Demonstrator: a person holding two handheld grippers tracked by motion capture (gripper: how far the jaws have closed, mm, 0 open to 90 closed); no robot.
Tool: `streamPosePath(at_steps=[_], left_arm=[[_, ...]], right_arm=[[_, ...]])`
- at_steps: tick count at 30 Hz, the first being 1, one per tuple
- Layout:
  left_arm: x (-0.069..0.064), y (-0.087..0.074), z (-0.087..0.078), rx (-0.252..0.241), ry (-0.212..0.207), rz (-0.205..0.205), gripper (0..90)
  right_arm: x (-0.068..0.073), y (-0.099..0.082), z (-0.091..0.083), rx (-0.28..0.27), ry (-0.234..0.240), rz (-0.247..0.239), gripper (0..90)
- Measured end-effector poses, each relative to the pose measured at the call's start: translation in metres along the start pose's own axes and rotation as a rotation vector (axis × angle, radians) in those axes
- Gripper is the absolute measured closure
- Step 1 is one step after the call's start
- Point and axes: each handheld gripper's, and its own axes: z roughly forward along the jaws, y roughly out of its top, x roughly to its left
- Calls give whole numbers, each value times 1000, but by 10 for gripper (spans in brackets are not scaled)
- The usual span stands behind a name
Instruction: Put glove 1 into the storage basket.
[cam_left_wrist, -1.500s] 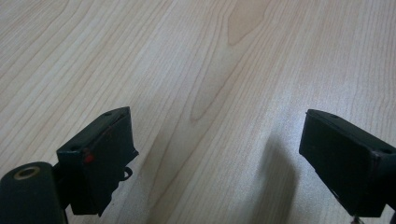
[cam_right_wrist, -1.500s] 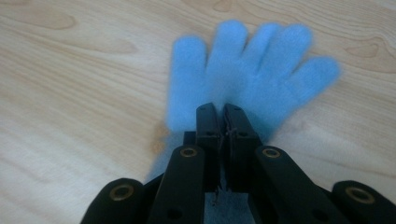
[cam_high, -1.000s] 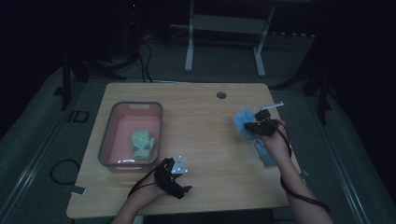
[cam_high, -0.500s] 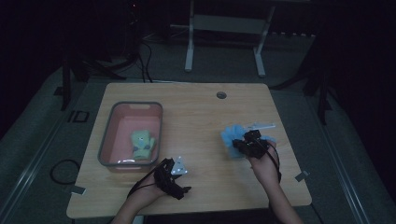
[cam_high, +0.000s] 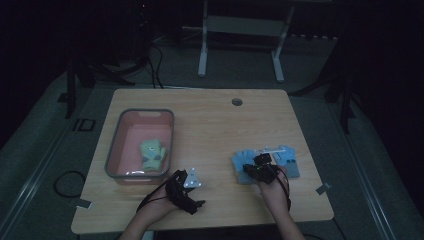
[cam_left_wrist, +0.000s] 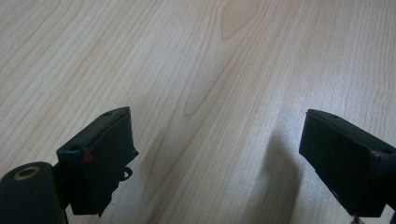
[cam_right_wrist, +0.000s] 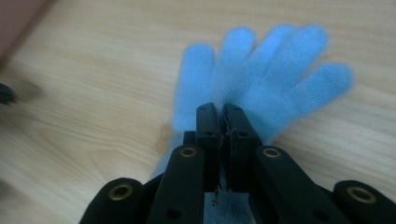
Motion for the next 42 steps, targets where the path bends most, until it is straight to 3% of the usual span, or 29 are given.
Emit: streamPosePath(at_steps=[2, 3, 4, 10, 14, 17, 24, 26, 27, 33, 34, 35, 40, 42], left_arm=[[0, 0, 0, 0, 2, 0, 106], [0, -1, -1, -2, 4, -1, 105], [0, -1, -1, -5, 4, -2, 105], [-2, -1, 0, 3, 6, 3, 105], [-2, -1, -1, 2, 4, 4, 106], [-2, -2, 0, 8, 7, 10, 105], [-3, -1, 1, 10, 5, 9, 105], [-3, -1, 1, 12, 6, 9, 105], [-3, 0, 2, 15, 6, 11, 105], [-4, -1, 1, 9, 6, 9, 105], [-4, -1, 1, 9, 6, 9, 105], [-3, -1, 1, 11, 9, 7, 105], [-3, -1, 1, 11, 9, 5, 105], [-3, -1, 1, 11, 8, 5, 105]], right_arm=[[0, -1, 4, 9, -5, 0, 831], [1, -7, 16, 41, -3, -4, 765], [1, -8, 16, 35, -5, -3, 758], [3, -3, 4, 8, 0, -27, 689], [0, -1, -3, -13, -6, -69, 673], [-13, 1, -12, -24, -9, -123, 675], [-61, 2, -34, -72, -6, -159, 703], [-69, 1, -36, -64, -17, -144, 707], [-83, 0, -41, -67, -27, -122, 712], [-118, -8, -50, -60, -56, -119, 688], [-118, -8, -50, -60, -56, -119, 688], [-129, -11, -51, -47, -58, -108, 674], [-149, -17, -55, -39, -75, -110, 661], [-152, -17, -54, -33, -75, -133, 658]])
